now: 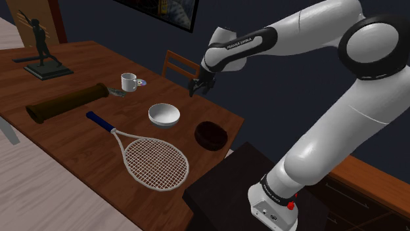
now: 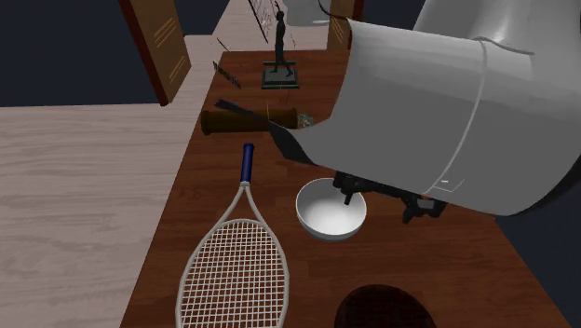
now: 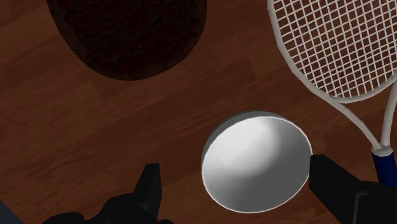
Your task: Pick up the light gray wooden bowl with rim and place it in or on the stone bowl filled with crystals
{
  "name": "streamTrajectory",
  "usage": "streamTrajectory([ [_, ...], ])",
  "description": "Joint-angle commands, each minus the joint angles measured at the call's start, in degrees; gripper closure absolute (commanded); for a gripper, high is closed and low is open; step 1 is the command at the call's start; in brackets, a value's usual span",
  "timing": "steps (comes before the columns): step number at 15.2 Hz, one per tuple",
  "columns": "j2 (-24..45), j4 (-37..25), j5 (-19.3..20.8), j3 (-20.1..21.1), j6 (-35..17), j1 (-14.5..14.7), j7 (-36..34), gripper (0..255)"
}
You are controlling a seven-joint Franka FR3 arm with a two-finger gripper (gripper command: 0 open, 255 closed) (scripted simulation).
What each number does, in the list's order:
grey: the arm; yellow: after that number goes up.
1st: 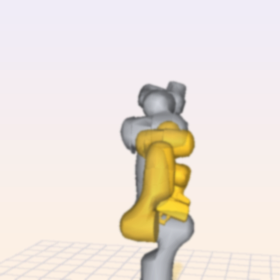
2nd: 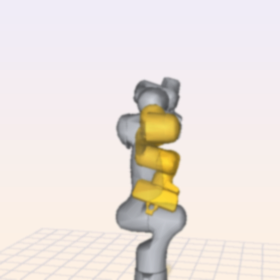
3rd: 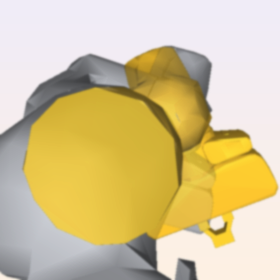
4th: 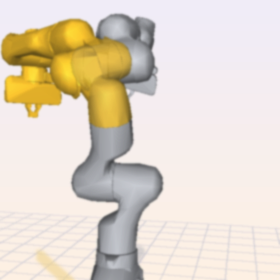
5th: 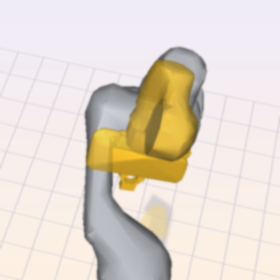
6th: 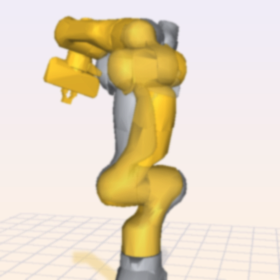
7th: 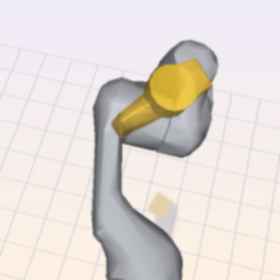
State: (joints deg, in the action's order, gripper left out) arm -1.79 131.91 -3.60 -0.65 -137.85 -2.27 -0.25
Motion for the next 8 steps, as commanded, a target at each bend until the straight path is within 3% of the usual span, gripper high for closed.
streamTrajectory([
  [1, 5.24, -2.04, -0.83, -0.18, -3.17, -0.13, 0.99, 0],
  [8, 20.82, -11.33, -3.64, 0.2, -9.12, -0.99, 3.79, 0],
])
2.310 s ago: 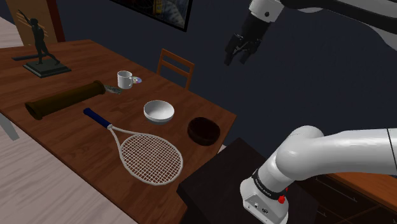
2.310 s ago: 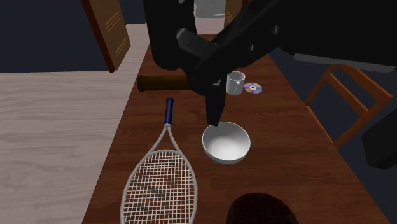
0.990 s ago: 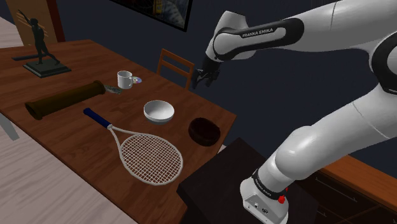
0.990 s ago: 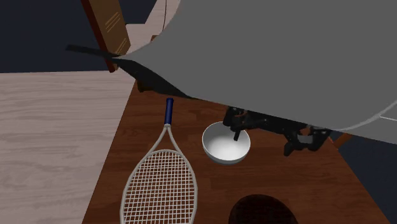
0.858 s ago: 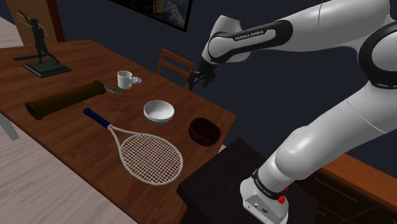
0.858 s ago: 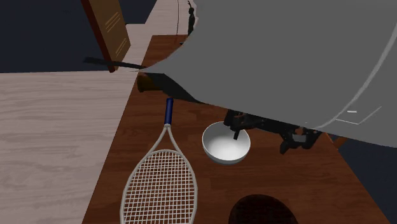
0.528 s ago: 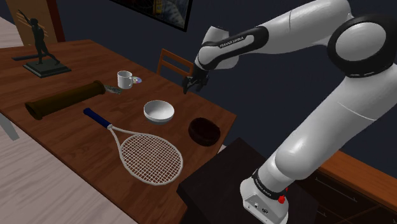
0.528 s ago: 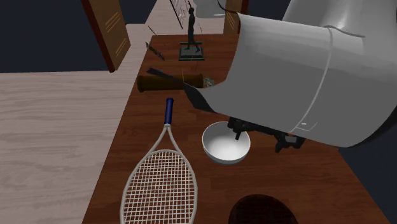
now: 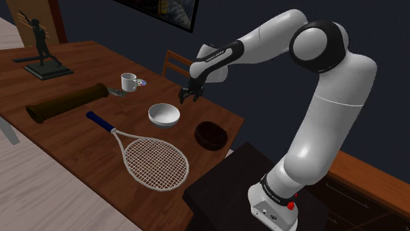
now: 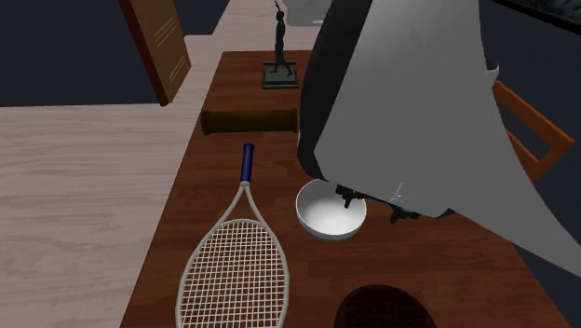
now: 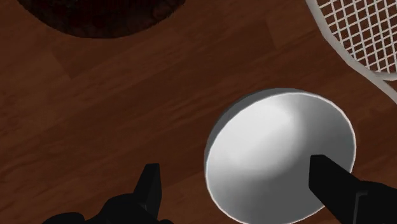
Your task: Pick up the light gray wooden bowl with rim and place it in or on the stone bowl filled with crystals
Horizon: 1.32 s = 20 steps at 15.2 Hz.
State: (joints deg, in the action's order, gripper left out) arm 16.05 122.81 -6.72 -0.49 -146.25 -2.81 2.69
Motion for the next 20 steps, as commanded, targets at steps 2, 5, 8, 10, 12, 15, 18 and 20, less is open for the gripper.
streamTrajectory([
  [2, 7.46, -5.55, -1.14, 0.35, -1.79, -0.86, 1.49, 0],
  [5, 14.22, -11.11, -1.83, 0.83, -2.86, -1.46, 2.25, 0],
  [8, 18.9, -14.97, -2.14, 1.14, -3.62, -1.77, 2.61, 0],
  [10, 20.3, -15.54, -2.21, 1.23, -4.45, -1.75, 2.66, 0],
  [12, 21.72, -16.16, -2.28, 1.32, -5.26, -1.73, 2.71, 0],
  [15, 23.58, -17.02, -2.36, 1.43, -6.26, -1.7, 2.76, 0],
  [18, 23.58, -17.04, -2.35, 1.43, -6.25, -1.69, 2.76, 0],
  [20, 23.58, -17.04, -2.35, 1.43, -6.25, -1.69, 2.76, 0],
])
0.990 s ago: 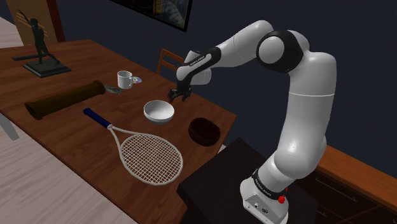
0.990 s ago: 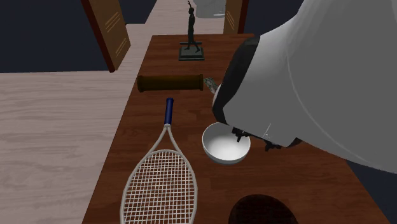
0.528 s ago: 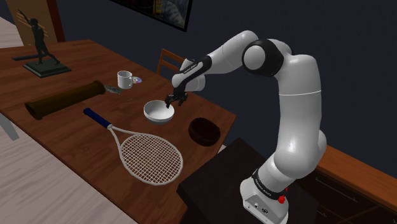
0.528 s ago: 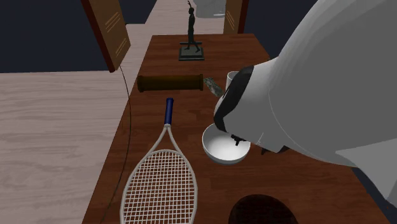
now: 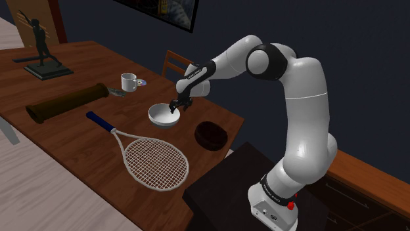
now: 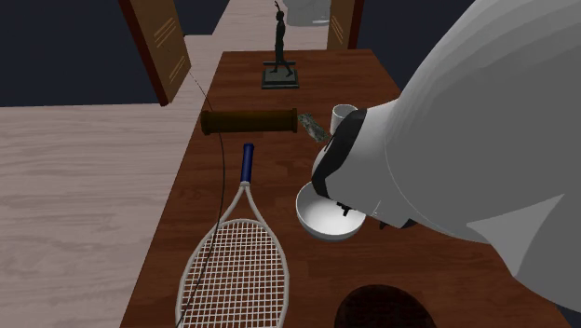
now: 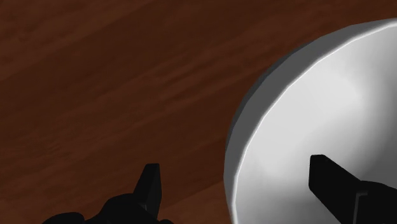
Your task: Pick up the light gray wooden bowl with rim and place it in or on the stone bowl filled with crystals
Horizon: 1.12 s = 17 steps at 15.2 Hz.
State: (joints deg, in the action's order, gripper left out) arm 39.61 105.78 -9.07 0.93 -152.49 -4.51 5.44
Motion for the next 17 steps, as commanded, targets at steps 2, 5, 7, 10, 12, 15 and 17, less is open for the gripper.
streamTrajectory([
  [2, 0.01, -0.01, 0.0, 0.0, 0.0, 0.0, 0.0, 0],
  [5, 0.01, -0.01, 0.0, 0.0, 0.0, 0.0, 0.0, 255],
  [7, 0.01, -0.01, 0.0, 0.0, 0.0, 0.0, 0.0, 255],
  [10, 0.01, 0.0, 0.0, 0.0, -0.01, 0.0, 0.0, 255],
  [12, 0.02, -0.01, 0.0, 0.0, -0.01, 0.0, 0.0, 255],
  [15, -1.91, 0.53, 0.14, -0.17, 1.38, 0.1, -0.24, 255],
  [17, -3.16, 0.81, 0.25, -0.27, 2.34, 0.17, -0.4, 255],
])
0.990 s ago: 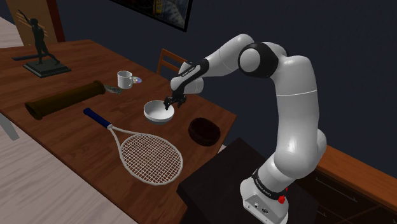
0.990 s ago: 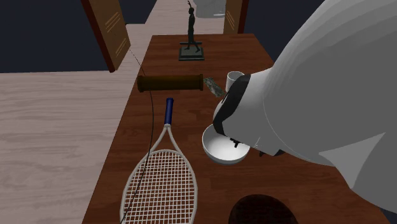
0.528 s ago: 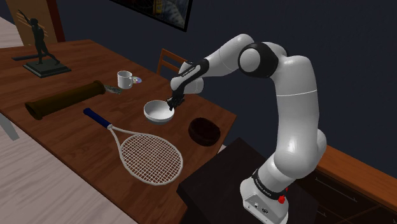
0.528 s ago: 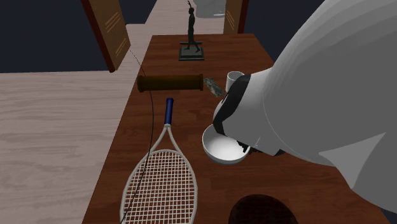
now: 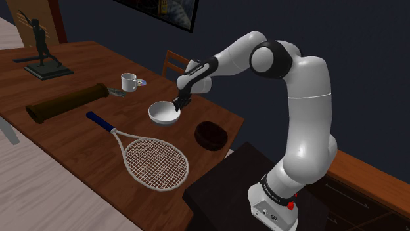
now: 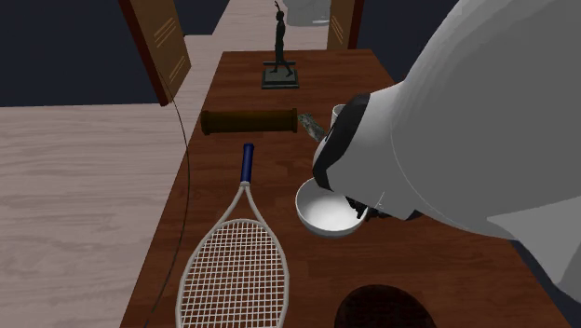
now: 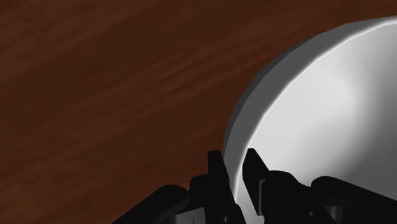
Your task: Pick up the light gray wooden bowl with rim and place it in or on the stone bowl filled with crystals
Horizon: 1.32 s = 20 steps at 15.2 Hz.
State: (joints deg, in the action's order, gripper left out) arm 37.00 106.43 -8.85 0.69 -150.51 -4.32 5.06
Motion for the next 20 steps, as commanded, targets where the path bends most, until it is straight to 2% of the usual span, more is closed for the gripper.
streamTrajectory([
  [1, -1.16, 0.28, 0.08, -0.08, 0.85, 0.02, -0.1, 255],
  [20, -11.48, 0.18, 1.3, -0.96, 11.24, 0.51, -1.76, 255],
])
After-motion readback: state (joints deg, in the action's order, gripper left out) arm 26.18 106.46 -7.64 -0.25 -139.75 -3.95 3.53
